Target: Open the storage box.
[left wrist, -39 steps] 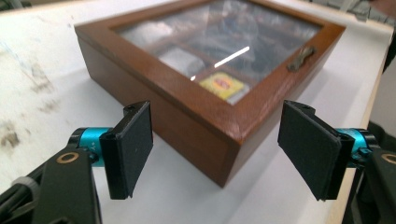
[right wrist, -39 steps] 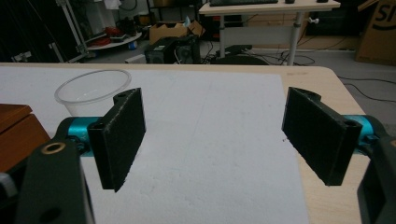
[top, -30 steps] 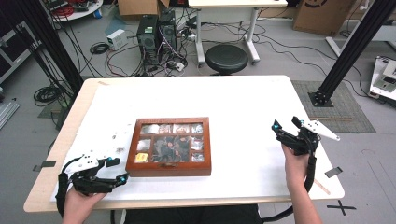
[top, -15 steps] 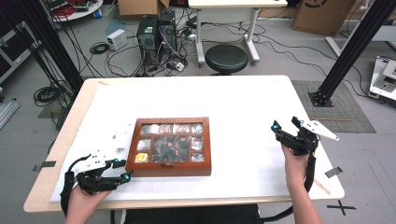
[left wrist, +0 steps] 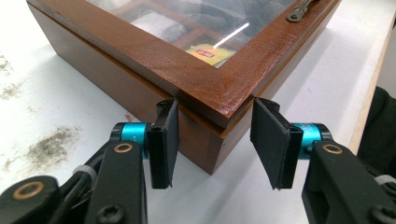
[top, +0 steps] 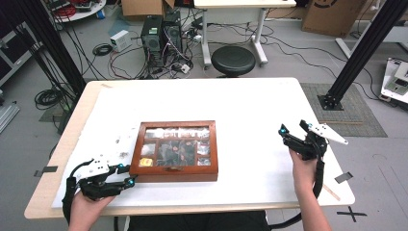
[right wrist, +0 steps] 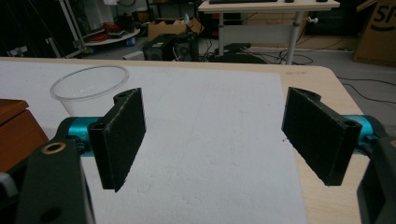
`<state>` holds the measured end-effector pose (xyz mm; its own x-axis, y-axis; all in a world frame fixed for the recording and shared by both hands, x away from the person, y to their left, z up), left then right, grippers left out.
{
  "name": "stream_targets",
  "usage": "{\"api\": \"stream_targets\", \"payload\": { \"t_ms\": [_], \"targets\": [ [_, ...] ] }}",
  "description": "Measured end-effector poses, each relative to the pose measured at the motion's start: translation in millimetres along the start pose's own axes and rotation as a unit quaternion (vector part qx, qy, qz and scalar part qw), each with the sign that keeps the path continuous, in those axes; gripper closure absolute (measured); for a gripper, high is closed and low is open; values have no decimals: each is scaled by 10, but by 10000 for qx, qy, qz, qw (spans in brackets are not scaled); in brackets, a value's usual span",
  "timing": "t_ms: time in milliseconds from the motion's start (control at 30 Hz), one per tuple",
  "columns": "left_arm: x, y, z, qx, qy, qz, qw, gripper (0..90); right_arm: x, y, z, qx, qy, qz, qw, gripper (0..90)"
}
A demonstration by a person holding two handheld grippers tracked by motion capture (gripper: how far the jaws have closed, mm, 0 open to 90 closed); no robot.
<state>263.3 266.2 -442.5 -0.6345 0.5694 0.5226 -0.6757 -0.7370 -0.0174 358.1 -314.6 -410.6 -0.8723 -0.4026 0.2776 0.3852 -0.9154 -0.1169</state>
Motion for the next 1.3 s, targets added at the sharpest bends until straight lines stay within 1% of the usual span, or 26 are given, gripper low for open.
{"api": "stream_targets", "payload": {
  "t_ms": [167, 200, 333, 400, 500, 667, 800, 867, 900, 967, 1100, 1200, 1267, 1300],
  "targets": [
    [7, -2, 6, 10, 13, -14, 10000, 522, 3, -9, 1, -21, 7, 2, 10000, 220],
    [8, -6, 8, 33, 57, -29, 10000, 522, 0, -3, 2, 18, 15, 2, 10000, 220],
    [12, -5, 11, 24, 72, -28, 10000, 522, -1, -3, 2, 21, 16, 1, 10000, 220],
    [12, 0, 20, -33, 127, 11, 9999, 535, -1, -7, 3, 14, 19, -1, 10000, 220],
    [1, 7, 41, -76, 139, 42, 9999, 536, 1, -10, 4, 23, 27, -6, 10000, 220],
    [13, 13, 70, -30, 221, 104, 9997, 538, 4, -6, 5, 23, 37, -15, 10000, 220],
    [43, 22, 112, 159, 352, 219, 9990, 537, 7, -5, 7, 29, 44, -18, 10000, 220],
    [64, 36, 143, 242, 443, 345, 9981, 535, 4, -7, 7, 39, 46, -10, 10000, 220],
    [64, 36, 143, 242, 443, 345, 9981, 536, 4, -7, 7, 39, 46, -10, 10000, 220],
    [74, 40, 163, 310, 497, 420, 9974, 536, -3, -9, 5, 48, 28, -10, 10000, 220],
    [92, 39, 198, 364, 600, 557, 9960, 523, 0, -19, 10, 50, 42, -11, 10000, 220],
    [112, 37, 251, 310, 718, 643, 9949, 508, 5, -13, 11, 50, 55, -24, 10000, 220],
    [116, 38, 265, 302, 751, 663, 9945, 508, 5, -13, 11, 47, 61, -25, 10000, 220],
    [119, 34, 280, 301, 772, 687, 9942, 491, 4, -11, 12, 60, 63, -26, 10000, 220]
  ]
}}
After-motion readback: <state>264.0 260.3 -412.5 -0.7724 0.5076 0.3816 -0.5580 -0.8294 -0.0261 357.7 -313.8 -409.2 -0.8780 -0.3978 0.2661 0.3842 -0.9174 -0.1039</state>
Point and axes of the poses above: each handheld gripper's, and its own axes: x roughly backward along the jaws, z roughly out of its top, y roughly to its right, the point moved 3 cm from there along -x, roughly forward along the jaws, and after that the axes turned 9 degrees about z, right-handed, at the moved point
